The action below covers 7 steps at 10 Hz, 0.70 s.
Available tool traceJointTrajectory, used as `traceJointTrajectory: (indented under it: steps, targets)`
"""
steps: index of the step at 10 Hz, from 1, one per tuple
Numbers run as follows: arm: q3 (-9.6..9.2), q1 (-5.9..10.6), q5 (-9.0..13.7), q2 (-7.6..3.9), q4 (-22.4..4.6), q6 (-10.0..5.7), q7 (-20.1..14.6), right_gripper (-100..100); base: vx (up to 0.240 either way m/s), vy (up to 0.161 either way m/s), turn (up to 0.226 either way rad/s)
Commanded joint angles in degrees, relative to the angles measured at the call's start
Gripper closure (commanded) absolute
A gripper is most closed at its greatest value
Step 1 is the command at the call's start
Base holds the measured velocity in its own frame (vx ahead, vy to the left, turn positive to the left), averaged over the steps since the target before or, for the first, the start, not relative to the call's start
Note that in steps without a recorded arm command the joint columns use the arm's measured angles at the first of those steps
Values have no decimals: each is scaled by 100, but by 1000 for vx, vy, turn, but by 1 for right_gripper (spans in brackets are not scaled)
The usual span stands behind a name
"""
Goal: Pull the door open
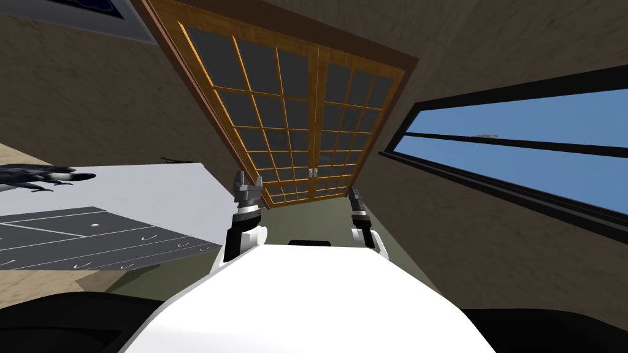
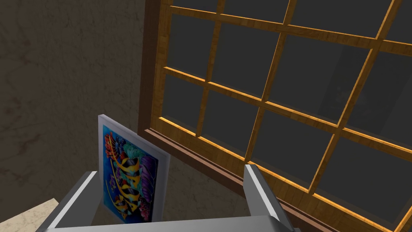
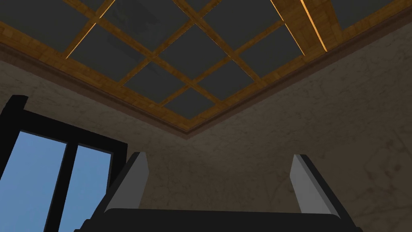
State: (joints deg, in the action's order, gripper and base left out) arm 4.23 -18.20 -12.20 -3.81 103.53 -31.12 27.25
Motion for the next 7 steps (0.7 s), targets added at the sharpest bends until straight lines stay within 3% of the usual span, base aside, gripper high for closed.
traceJointTrajectory:
  steps: [1, 3, 6, 7]
  targets:
    - [73, 68, -63, -20, -286, -96, 215, -100, 119, 39, 57]
    - [161, 175, -145, -39, -621, -188, 473, -100, 106, 29, 63]
    - [205, 228, -186, -49, -800, -234, 602, -100, 49, 14, 25]
    - [250, 283, -228, -53, -975, -281, 733, -100, 43, 10, 41]
